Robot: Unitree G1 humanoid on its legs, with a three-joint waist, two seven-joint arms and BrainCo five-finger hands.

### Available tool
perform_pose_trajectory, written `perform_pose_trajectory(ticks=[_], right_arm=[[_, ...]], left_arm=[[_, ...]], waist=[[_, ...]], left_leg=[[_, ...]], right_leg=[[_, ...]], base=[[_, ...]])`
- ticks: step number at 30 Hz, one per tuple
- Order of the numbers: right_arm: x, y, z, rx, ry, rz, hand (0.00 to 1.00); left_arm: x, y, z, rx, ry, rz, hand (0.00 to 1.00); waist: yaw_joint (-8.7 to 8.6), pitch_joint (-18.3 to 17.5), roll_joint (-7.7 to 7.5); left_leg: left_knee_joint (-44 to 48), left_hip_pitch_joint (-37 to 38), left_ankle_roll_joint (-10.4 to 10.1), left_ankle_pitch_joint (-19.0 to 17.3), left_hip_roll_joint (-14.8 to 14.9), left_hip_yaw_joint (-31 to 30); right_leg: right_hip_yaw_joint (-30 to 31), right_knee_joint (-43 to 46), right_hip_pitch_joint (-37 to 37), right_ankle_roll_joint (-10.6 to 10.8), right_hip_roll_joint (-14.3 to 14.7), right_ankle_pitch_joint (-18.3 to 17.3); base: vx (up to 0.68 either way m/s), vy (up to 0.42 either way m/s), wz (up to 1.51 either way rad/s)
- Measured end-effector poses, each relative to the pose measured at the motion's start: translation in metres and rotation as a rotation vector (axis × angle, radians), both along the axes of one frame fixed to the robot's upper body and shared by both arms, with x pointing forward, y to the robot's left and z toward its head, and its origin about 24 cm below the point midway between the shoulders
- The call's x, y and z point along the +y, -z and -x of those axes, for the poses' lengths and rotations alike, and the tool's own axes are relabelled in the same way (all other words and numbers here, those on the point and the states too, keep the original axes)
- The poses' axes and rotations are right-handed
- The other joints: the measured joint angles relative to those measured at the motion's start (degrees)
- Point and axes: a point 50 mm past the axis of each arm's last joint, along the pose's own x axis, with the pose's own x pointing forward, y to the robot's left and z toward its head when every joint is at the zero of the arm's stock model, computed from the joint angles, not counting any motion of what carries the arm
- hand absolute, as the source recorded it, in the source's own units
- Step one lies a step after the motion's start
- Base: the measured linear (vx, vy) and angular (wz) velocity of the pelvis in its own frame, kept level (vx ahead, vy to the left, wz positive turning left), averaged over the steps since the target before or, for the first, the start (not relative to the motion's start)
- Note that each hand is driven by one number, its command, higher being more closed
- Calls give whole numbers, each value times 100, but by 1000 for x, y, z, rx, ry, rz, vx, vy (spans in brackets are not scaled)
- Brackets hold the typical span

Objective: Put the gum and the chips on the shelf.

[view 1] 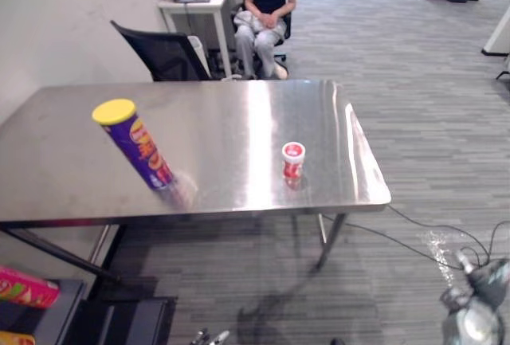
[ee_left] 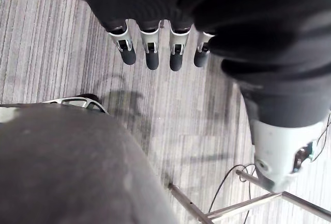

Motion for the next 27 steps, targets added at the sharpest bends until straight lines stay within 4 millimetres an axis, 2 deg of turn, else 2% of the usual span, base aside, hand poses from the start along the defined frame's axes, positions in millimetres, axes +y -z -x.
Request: perform_pose_trajectory(ticks=[1, 2, 4, 5, 7, 10, 13, 16, 20, 27], right_arm=[[-3, -21, -10, -72, -10, 64, 0], [-3, -31, -15, -97, -21, 105, 0], [6, -70, -33, -192, -108, 269, 0], [10, -80, -37, -213, -148, 317, 0], [28, -117, -57, -298, -339, 474, 0], [48, -143, -80, -357, -597, 577, 0], [71, -147, -96, -370, -844, 577, 0], [91, -144, -111, -325, -1003, 608, 0], [106, -140, -124, -299, -1088, 606, 0], [110, -119, -142, -164, -1142, 535, 0]], left_arm=[[0, 0, -1, -3, 1, 0, 0], [0, -1, -1, -5, 1, 0, 0], [0, -1, -1, -5, 5, 0, 0], [0, 0, -2, -4, 6, 1, 0], [-1, 0, -2, -1, 11, 3, 0], [0, -1, -3, -3, 18, 2, 0], [0, -1, -4, -4, 34, -1, 0], [-1, -1, -5, -1, 47, -1, 0], [-2, -1, -7, -9, 54, 0, 0], [-3, -1, -3, 12, 71, -3, 0]], waist=[[-3, 5, -3], [-3, 12, -6], [-5, 16, -7], [-6, 15, -5], [-7, 9, -4], [1, 12, -21], [14, 10, -21], [36, 8, -19], [151, 7, -18], [198, -4, 6]], left_leg=[[-2, -31, 5, 3, -7, 19], [-2, -33, 5, 3, -7, 24], [-3, -34, 3, -1, -6, 21], [-3, -34, 5, -2, -5, 20], [-3, -34, 11, -9, -4, 4], [-5, -35, 13, -8, -4, -79], [-4, -31, 13, -7, 2, -192], [-3, -28, 15, -6, 4, -309], [-3, -28, 26, 3, -5, -400], [-4, -51, 70, 49, -37, -620]], right_leg=[[42, 17, -66, 0, -1, 1], [54, 25, -77, 0, 0, 1], [57, 19, -78, 1, 4, 1], [57, 17, -78, 2, 5, 2], [54, 17, -76, 12, 12, 9], [21, 3, -49, 12, 17, 9], [-103, -36, 37, 12, 20, 9], [-232, -46, 112, 12, 17, 9], [-334, -51, 161, 12, 5, 9], [-564, -126, 309, 11, -19, 10]], base=[[-25, -6, -11], [-19, -11, -8], [-1, -8, -2], [0, 0, 0], [0, 0, 0], [12, -21, 4], [15, -38, 16], [-7, -35, 17], [-26, -32, 12], [-24, -24, 16]])
